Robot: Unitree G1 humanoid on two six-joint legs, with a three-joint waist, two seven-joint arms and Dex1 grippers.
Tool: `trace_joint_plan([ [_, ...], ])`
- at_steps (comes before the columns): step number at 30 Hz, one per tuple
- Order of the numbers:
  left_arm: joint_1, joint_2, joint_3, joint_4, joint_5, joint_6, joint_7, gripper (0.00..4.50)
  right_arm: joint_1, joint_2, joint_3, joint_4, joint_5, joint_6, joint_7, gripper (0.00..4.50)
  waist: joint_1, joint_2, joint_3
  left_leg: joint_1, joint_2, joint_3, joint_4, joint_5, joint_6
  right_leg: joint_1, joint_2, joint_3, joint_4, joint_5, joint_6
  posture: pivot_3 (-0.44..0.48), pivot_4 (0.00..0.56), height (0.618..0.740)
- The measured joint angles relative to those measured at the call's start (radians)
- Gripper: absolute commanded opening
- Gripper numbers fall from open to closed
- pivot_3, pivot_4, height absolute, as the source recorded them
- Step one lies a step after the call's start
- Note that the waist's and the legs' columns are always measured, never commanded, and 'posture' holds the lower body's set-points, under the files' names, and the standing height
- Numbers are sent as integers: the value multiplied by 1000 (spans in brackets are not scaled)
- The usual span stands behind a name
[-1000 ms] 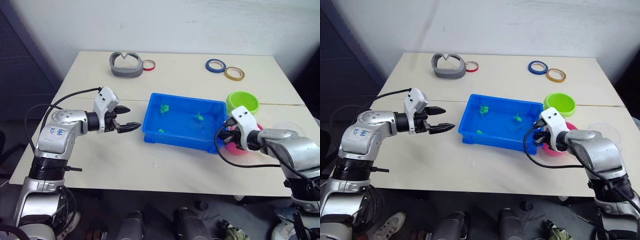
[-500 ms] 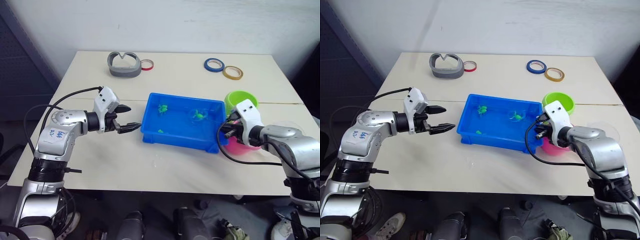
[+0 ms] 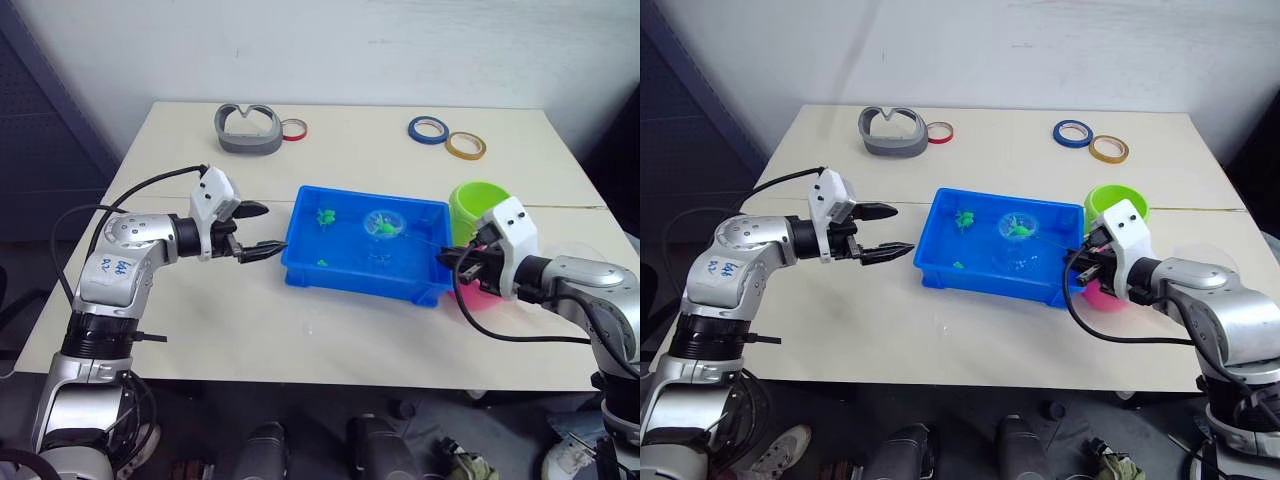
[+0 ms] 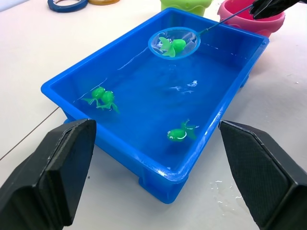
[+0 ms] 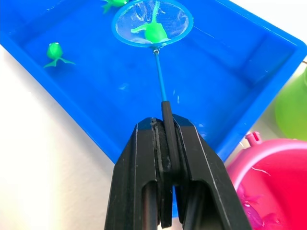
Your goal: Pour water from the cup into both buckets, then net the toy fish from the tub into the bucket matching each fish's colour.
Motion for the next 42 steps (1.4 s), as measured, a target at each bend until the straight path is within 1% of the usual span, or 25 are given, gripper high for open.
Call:
trace_joint_plan([
  [6,0,0,-2,17,1,-4,-17,4459,6,22,-15,0,24,-9,-9,0,0,0,0,0,0,0,0,0,0,0,0,0,0,0,0,0,150,740],
  [11,-6,3,-20,31,6,-19,-59,4459,42,55,-91,-4,54,-64,-14,0,1,0,0,-1,0,0,0,0,0,0,0,0,-1,0,0,0,150,740],
  [16,-70,-18,-30,80,14,-58,-67,4459,22,-7,-205,15,83,-88,-1,0,3,0,0,-1,0,0,0,0,0,0,0,0,-2,0,0,0,150,740],
  [18,-102,-40,-34,110,15,-78,-74,4459,20,-30,-230,51,80,-105,-2,0,4,0,0,-1,0,0,0,0,0,0,0,-1,-2,0,0,0,150,740],
  [21,-174,-96,-49,188,22,-124,-85,4459,20,-75,-239,153,37,-169,-7,0,6,0,0,-2,-1,0,1,0,0,0,0,-1,-2,0,0,0,150,740],
  [25,-248,-139,-71,268,41,-178,-100,4459,16,-113,-231,273,-41,-272,-21,0,2,0,0,-1,0,1,0,0,1,0,0,0,-2,0,0,0,150,740],
  [30,-263,-162,-78,288,41,-189,-110,4459,15,-117,-200,372,-126,-359,-46,0,-5,0,0,1,1,4,0,0,1,-1,2,3,0,0,0,0,150,740],
  [32,-262,-160,-78,282,40,-179,-117,4459,18,-128,-172,382,-158,-394,-47,0,-3,0,0,1,1,4,0,0,1,-1,2,3,0,0,0,0,150,740],
  [38,-208,-113,-73,199,36,-110,-128,4459,37,-178,-83,396,-316,-564,-60,0,0,0,0,0,1,4,1,0,1,-1,1,3,0,0,0,0,150,740],
  [42,-179,-93,-67,161,35,-81,-125,4459,36,-208,-19,448,-425,-652,-88,0,0,0,0,0,0,5,1,0,1,-1,1,3,0,0,0,0,150,740],
])
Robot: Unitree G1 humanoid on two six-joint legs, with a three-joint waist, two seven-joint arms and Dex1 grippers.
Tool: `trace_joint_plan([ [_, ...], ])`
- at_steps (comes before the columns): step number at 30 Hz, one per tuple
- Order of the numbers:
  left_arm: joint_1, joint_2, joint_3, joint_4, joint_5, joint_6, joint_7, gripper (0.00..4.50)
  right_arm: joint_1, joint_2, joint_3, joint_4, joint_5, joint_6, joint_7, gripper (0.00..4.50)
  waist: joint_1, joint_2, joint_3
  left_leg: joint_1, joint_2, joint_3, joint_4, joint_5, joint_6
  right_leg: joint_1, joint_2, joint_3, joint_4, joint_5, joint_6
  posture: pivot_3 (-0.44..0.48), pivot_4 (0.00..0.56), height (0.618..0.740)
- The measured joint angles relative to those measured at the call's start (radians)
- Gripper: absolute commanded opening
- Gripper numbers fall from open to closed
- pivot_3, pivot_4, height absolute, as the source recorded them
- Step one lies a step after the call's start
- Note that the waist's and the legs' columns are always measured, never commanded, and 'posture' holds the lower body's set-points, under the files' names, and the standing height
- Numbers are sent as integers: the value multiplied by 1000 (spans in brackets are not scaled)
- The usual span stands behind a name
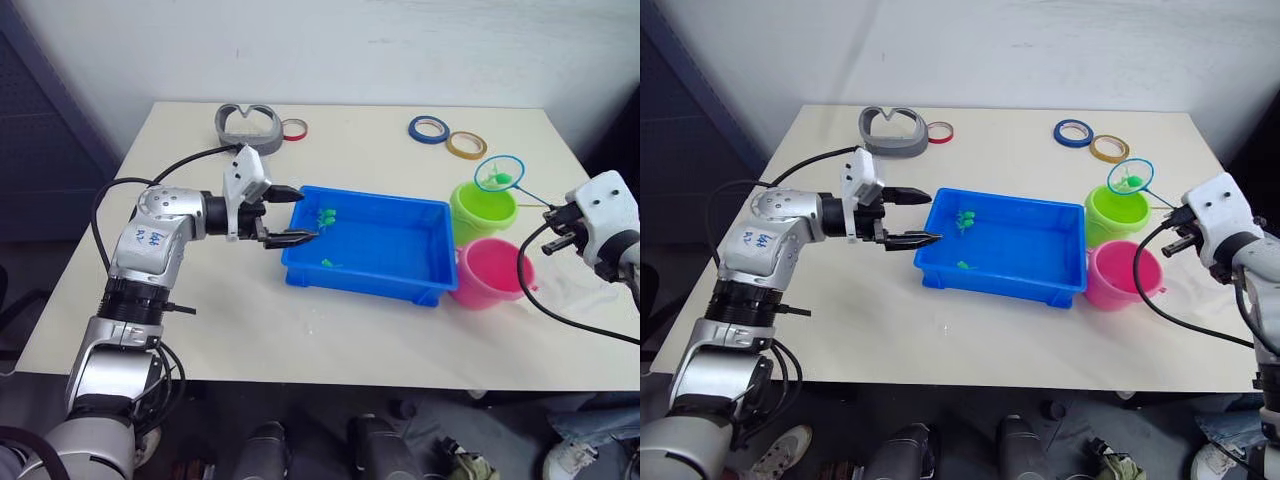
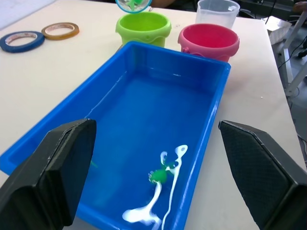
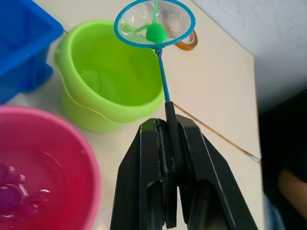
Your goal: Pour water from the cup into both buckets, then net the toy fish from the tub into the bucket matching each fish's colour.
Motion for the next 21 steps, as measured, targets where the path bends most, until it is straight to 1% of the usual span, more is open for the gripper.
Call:
trace_joint_plan([
  [6,35,20,22,-54,-6,30,13,4459,3,-67,69,46,-161,-185,-33,0,0,0,0,0,0,0,0,0,0,0,0,0,0,0,0,0,150,740],
  [10,61,44,35,-70,-8,44,23,4459,54,-133,107,65,-297,-352,-72,0,-2,0,0,0,0,1,0,0,0,0,1,0,0,0,0,0,150,740],
  [14,69,46,38,-91,-14,55,31,4459,72,-146,117,67,-375,-435,-86,0,-1,0,0,0,0,2,0,0,0,0,1,0,0,0,0,0,150,740],
  [21,95,53,41,-102,-16,67,42,4459,75,-163,154,87,-519,-524,-131,0,-1,0,0,1,0,2,0,0,0,0,1,0,0,0,0,0,150,740],
])
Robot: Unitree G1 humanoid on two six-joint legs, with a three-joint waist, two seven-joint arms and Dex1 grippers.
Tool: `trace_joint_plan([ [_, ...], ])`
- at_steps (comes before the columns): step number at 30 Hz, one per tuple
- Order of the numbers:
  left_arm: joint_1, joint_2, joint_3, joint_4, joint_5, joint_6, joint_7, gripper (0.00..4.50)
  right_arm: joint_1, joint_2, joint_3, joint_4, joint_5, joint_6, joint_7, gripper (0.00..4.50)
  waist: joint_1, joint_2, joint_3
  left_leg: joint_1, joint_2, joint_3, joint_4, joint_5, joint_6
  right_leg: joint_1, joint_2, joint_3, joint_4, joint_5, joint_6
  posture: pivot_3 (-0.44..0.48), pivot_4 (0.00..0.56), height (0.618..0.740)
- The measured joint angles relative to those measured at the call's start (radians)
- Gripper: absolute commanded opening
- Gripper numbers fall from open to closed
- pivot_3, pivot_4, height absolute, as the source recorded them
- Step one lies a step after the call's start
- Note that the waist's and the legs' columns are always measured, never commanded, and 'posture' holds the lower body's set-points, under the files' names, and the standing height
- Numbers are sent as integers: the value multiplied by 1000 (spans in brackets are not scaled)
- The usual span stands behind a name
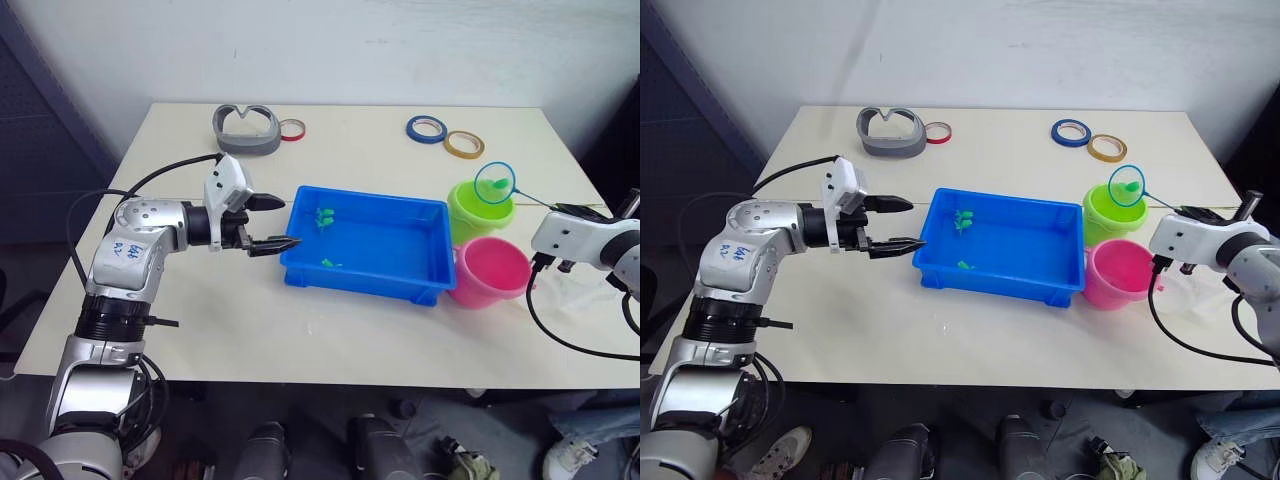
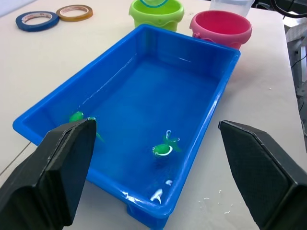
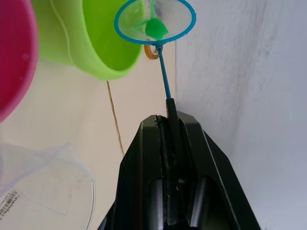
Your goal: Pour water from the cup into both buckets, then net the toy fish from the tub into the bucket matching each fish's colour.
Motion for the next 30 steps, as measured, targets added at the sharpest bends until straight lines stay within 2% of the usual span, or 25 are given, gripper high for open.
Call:
trace_joint_plan([
  [13,3,5,1,-29,-1,8,10,4459,36,-50,39,12,-313,-98,-206,0,0,0,0,0,0,1,0,0,0,0,0,0,0,0,0,0,150,740],
  [18,3,5,1,-29,-1,8,10,4459,55,-50,33,8,-337,-113,-233,0,0,0,0,1,0,2,0,0,0,0,1,0,0,0,0,0,150,740],
  [22,4,8,1,-29,-2,8,9,4459,72,-48,9,-25,-265,-120,-185,0,-2,0,0,1,0,3,0,0,0,0,1,0,1,0,0,0,150,740],
  [26,33,61,37,-31,-17,9,-3,4459,58,-32,-92,-140,-80,-73,-44,0,-8,0,0,3,2,4,0,0,0,0,2,0,2,0,0,0,150,740],
  [30,86,144,84,-33,-27,10,-30,4459,23,4,-136,-265,142,19,136,0,-8,0,0,3,2,2,0,0,-1,2,2,0,2,0,0,0,150,740],
])
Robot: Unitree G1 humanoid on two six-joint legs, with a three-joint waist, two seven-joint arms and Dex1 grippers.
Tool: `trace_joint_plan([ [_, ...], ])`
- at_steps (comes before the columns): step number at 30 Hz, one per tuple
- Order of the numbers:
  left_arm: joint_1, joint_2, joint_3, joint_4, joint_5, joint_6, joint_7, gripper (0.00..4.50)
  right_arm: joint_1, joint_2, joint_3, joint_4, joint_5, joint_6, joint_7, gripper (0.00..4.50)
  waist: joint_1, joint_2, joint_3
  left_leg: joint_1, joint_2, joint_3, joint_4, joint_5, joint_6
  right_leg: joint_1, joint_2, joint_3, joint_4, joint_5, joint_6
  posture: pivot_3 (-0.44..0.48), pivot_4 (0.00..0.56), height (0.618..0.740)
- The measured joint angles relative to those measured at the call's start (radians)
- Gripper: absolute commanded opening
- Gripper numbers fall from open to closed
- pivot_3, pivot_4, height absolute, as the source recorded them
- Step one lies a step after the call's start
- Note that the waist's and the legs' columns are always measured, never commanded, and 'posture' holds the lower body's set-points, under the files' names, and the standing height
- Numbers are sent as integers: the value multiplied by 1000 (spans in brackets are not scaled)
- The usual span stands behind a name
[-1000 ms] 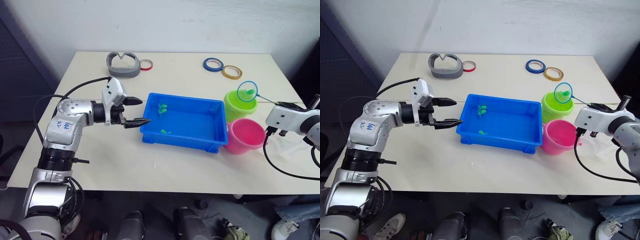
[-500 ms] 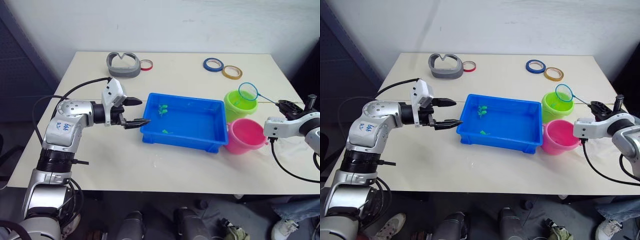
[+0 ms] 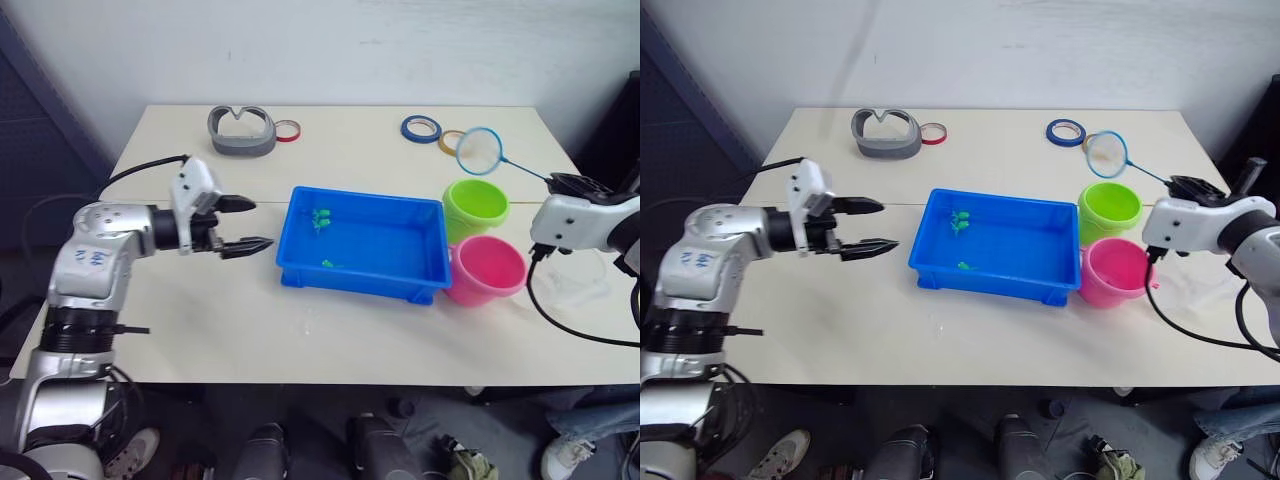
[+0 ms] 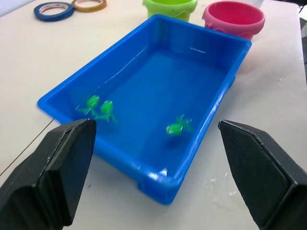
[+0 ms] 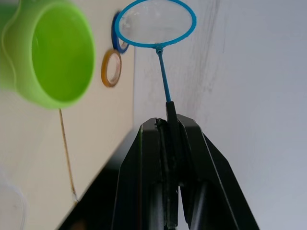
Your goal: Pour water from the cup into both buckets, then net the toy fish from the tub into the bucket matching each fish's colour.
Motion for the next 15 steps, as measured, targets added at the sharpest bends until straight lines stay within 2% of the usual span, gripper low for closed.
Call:
trace_joint_plan([
  [4,89,78,42,-19,-23,26,-33,4459,-60,67,39,-58,205,132,183,0,3,0,0,0,-1,-1,0,0,1,1,-2,1,-1,0,0,0,150,740],
  [7,165,104,79,-76,-63,33,-62,4459,-112,116,94,-73,300,229,279,0,5,0,0,-1,-1,-3,0,0,1,1,-3,0,-1,0,0,0,150,740],
  [15,280,118,128,-188,-110,52,-48,4459,-149,160,231,23,303,225,373,0,7,0,0,-3,-2,-5,-1,-1,1,0,-4,-2,-4,0,-1,0,150,740],
])
